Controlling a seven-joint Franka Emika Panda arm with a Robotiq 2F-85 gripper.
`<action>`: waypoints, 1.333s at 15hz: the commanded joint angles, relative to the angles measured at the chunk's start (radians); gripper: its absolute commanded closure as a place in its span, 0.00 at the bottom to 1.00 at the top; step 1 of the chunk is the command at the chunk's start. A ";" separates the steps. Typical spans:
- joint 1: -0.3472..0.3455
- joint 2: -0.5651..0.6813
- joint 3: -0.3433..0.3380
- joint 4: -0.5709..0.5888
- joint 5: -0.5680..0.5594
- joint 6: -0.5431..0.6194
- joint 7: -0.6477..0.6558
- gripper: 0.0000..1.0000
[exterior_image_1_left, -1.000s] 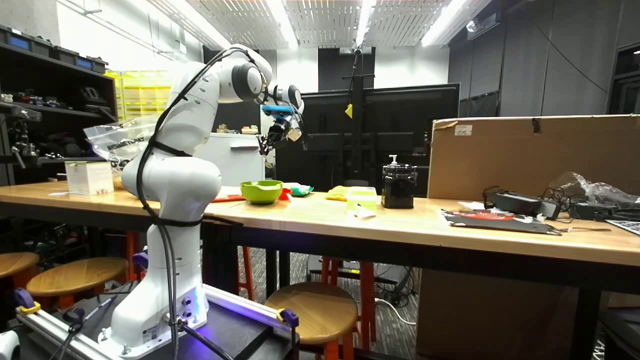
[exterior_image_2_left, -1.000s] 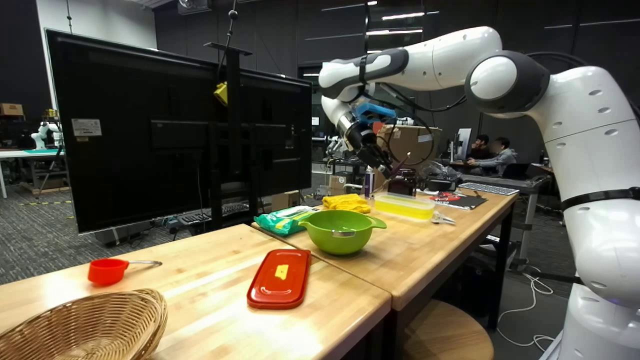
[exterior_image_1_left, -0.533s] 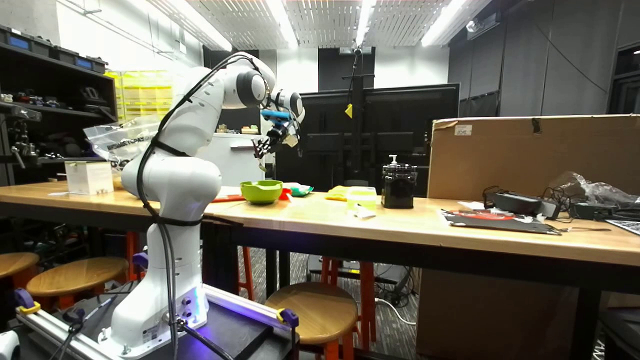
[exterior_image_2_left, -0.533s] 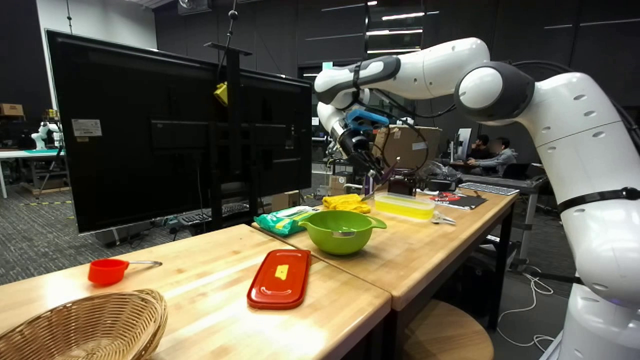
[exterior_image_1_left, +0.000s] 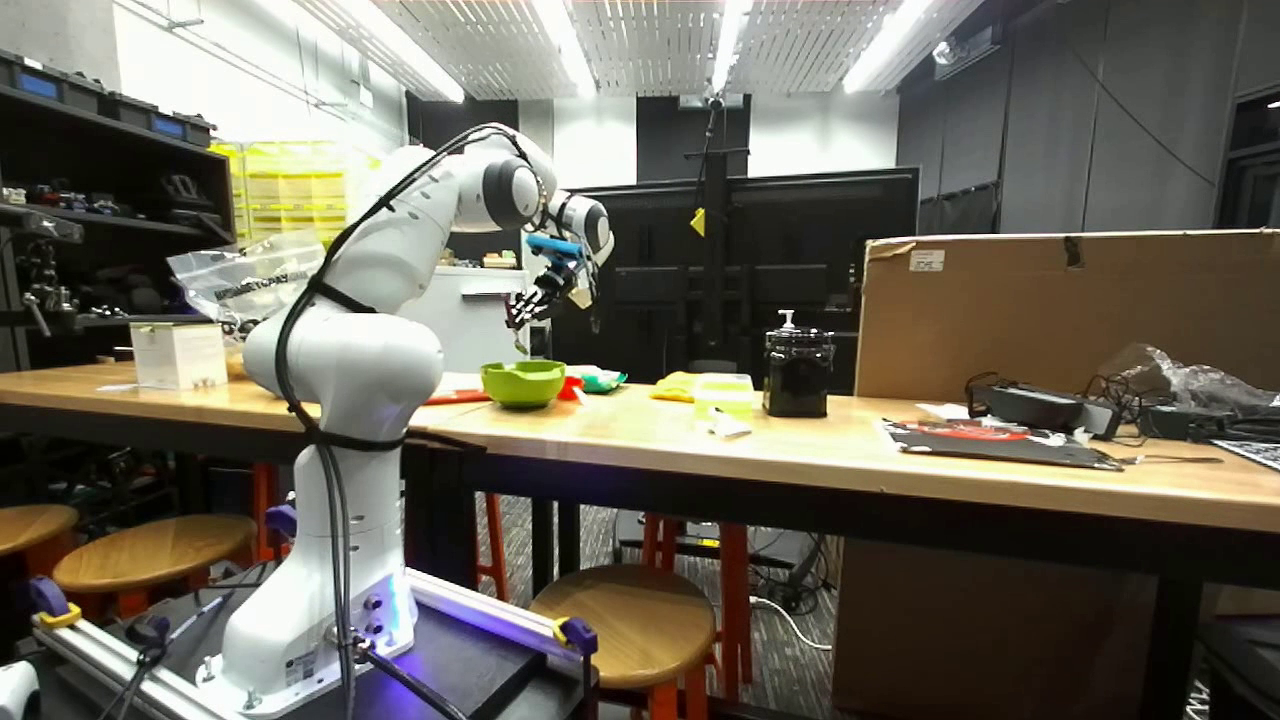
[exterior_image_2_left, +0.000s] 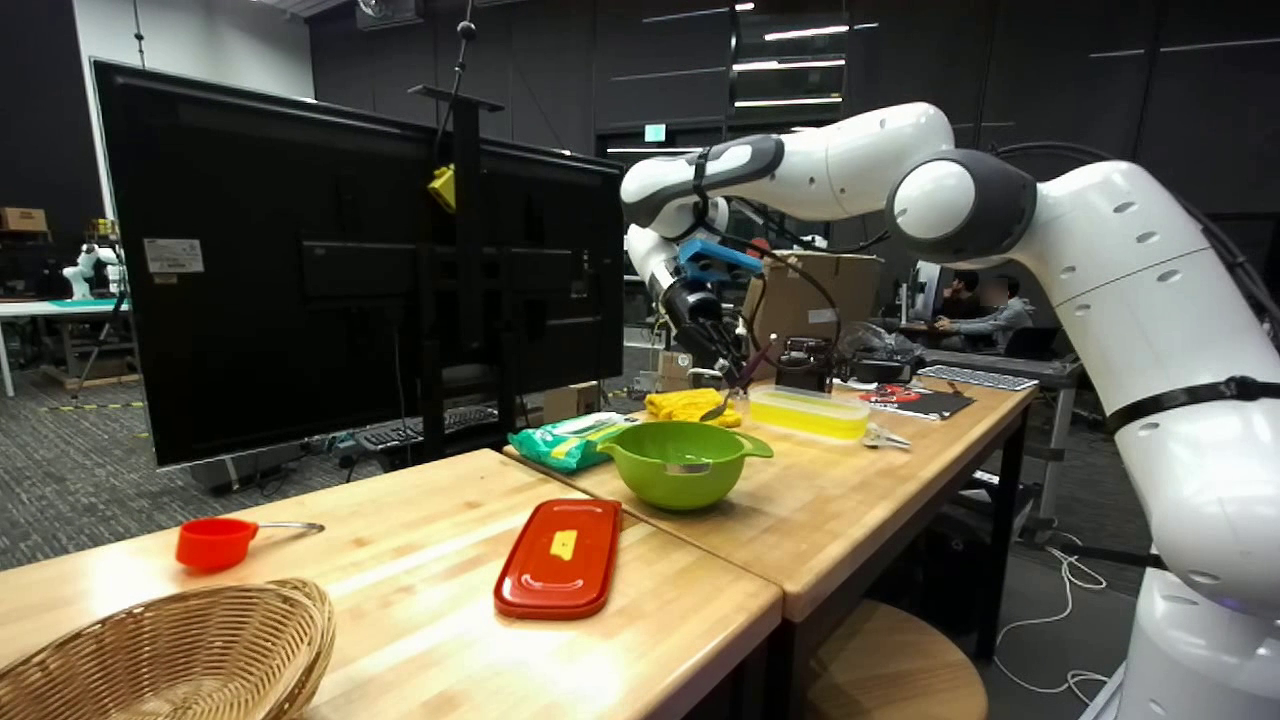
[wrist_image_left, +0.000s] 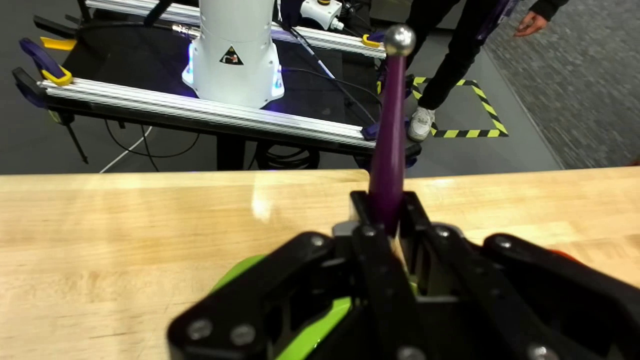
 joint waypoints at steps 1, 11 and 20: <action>0.005 0.038 -0.012 0.029 0.049 0.026 0.043 0.96; -0.005 0.095 -0.016 -0.010 0.102 0.140 0.059 0.96; -0.021 0.138 -0.020 -0.013 0.084 0.203 0.043 0.96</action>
